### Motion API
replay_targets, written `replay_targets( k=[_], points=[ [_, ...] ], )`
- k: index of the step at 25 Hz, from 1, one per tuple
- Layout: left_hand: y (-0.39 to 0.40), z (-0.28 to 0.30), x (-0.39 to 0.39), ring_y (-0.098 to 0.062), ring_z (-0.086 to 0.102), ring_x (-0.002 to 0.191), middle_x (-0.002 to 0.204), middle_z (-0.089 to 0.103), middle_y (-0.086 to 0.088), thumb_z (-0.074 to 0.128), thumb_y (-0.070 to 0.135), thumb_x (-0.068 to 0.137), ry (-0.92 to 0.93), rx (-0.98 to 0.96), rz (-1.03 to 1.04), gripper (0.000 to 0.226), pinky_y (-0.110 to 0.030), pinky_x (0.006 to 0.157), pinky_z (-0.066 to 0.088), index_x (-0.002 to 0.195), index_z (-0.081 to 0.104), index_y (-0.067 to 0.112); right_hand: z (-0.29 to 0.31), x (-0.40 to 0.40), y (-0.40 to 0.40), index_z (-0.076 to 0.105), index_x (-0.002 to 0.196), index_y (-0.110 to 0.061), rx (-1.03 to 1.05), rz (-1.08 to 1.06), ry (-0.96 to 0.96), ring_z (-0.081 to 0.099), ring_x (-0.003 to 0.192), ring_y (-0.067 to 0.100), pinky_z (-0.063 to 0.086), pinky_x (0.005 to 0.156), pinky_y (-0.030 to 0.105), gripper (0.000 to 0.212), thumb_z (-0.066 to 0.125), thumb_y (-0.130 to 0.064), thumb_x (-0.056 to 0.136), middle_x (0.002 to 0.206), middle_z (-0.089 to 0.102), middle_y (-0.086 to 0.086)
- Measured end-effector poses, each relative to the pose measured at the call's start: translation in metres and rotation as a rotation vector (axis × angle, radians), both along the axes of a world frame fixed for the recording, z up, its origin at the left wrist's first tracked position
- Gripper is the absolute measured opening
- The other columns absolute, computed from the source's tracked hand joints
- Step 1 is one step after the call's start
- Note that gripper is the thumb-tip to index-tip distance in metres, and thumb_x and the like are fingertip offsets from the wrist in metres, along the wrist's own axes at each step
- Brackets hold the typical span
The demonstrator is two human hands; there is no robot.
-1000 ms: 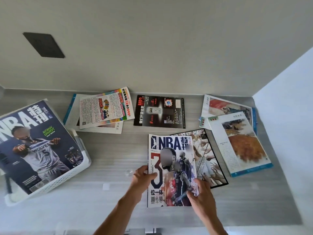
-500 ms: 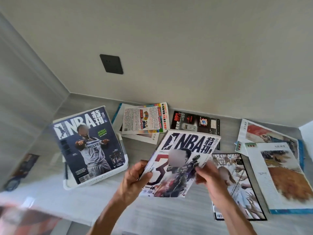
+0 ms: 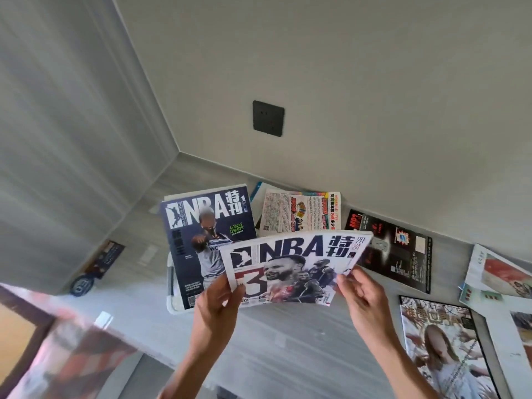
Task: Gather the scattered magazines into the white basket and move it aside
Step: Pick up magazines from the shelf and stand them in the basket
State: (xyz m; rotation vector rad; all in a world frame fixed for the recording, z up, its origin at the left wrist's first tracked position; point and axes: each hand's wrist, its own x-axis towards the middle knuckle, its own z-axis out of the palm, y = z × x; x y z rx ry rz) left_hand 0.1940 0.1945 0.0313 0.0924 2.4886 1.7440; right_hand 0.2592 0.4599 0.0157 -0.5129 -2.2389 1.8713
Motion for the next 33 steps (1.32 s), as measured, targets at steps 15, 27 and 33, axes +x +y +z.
replay_targets(
  k=[15,27,33],
  points=[
    [-0.150,-0.033,-0.135,-0.016,0.062,0.051,0.058,0.067,-0.001,0.074,0.016,0.076,-0.137,-0.507,0.147,0.013,-0.027,0.052,0.051,0.069,0.064,0.013,-0.027,-0.180,-0.148,0.058,0.106,-0.022,0.229,0.112,-0.347,0.066,0.071,0.009,0.043,0.050,0.018,0.014,0.059,-0.014,0.094,0.095,0.070,-0.003],
    [-0.038,-0.047,-0.032,-0.001,0.063,0.062,0.067,0.066,0.005,0.064,0.010,0.084,-0.172,-0.221,-0.208,0.016,-0.010,0.049,0.042,0.089,0.062,0.025,-0.079,-0.006,-0.083,0.061,0.118,-0.016,0.190,-0.186,-0.540,0.069,0.085,0.016,0.049,0.069,0.022,0.034,0.062,-0.004,0.086,0.111,0.071,0.005],
    [0.098,-0.063,0.038,-0.005,0.065,0.066,0.078,0.070,0.004,0.062,0.014,0.083,-0.312,-0.170,-0.543,0.017,-0.018,0.055,0.048,0.087,0.064,0.031,-0.083,0.130,0.066,0.042,0.140,-0.019,0.521,-0.249,-0.900,0.050,0.127,0.031,0.047,0.099,0.044,0.058,0.059,-0.027,0.085,0.147,0.045,0.012]
  ],
)
